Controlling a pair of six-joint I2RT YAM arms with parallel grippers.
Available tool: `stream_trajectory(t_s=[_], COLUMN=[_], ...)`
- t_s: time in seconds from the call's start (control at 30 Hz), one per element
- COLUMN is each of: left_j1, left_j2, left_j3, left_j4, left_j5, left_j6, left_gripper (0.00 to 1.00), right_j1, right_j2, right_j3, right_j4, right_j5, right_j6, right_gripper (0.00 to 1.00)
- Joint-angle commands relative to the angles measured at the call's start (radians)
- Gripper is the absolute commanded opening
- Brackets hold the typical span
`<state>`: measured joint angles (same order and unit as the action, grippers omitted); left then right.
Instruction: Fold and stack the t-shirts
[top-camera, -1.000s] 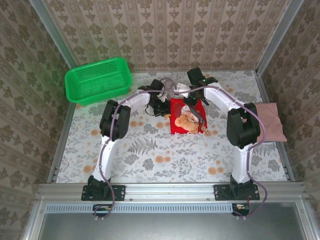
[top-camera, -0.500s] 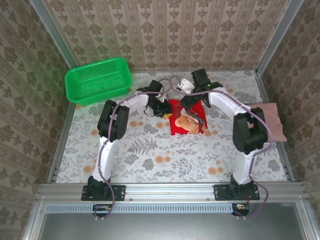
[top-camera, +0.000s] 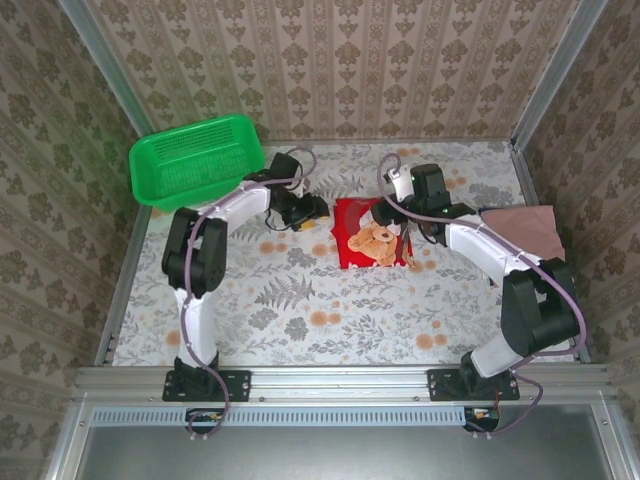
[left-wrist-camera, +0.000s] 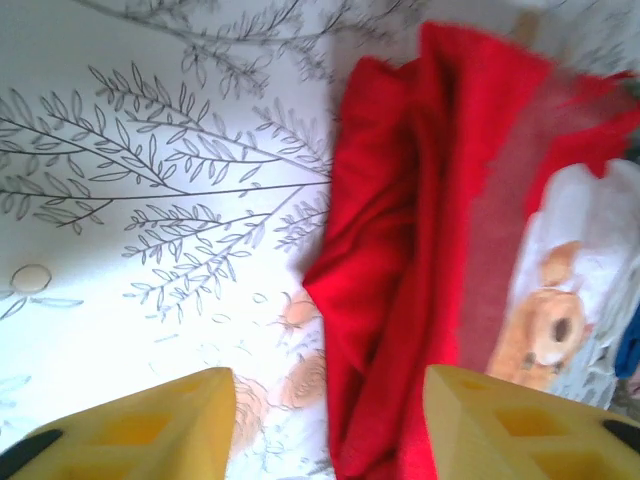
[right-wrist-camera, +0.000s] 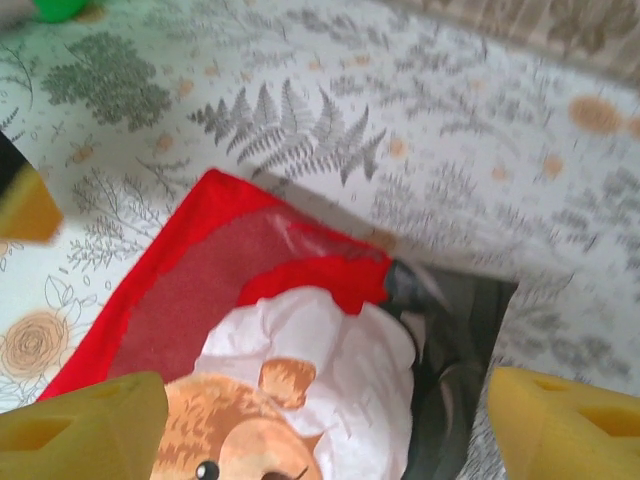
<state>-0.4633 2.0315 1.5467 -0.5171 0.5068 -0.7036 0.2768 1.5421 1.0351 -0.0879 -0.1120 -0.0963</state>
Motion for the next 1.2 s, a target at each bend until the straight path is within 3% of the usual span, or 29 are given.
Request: stream_trajectory(t_s=[0.0,0.13,0.33,0.4,0.5,0.63,0.7,1.13,1.17], left_j1=[-0.021,-0.067,-0.115,-0.118,-0.119,-0.12,-0.121,-0.126,-0.126], left_j2=[-0.027,0.09,0.226,0.241,0.242,0.213,0.188,0.072,0.077], left_j3=[-0.007,0.136,0.289,0.298,0.286,0.261,0.255,0.098,0.093], left_j4=[0.078,0.008,-0.095,-0.124,-0.137,-0.119,-0.115,-0.088,-0.086], left_j5=[-0.024,-0.026,-0.027,-0.05,-0.065,-0.07,-0.085,-0.137,-0.136], left_j6=[-0.067,-0.048,-0.029,-0.016,-0.002,-0.008,-0.01,-0.037,-0.04], left_gripper=[0.61,0.64,0.4,0.37,0.29,0.05,0.0,0.0,0.05], right_j1=[-0.024,-0.082,-0.148,-0.165,-0.188,-0.203,-0.204,-0.208,-0.208], right_j2=[-0.002,0.058,0.14,0.152,0.165,0.179,0.189,0.318,0.326], right_j3=[-0.032,0.02,0.085,0.097,0.097,0.099,0.1,0.151,0.156], right_j4=[0.06,-0.033,-0.138,-0.156,-0.163,-0.18,-0.189,-0.204,-0.204], right_j5=[0.017,0.037,0.009,-0.003,-0.046,-0.1,-0.116,-0.241,-0.247], right_j6=[0.167,0.382,0.541,0.582,0.603,0.582,0.562,0.496,0.495], right_gripper=[0.83,0.81,0.76,0.74,0.73,0.64,0.62,0.64,0.64])
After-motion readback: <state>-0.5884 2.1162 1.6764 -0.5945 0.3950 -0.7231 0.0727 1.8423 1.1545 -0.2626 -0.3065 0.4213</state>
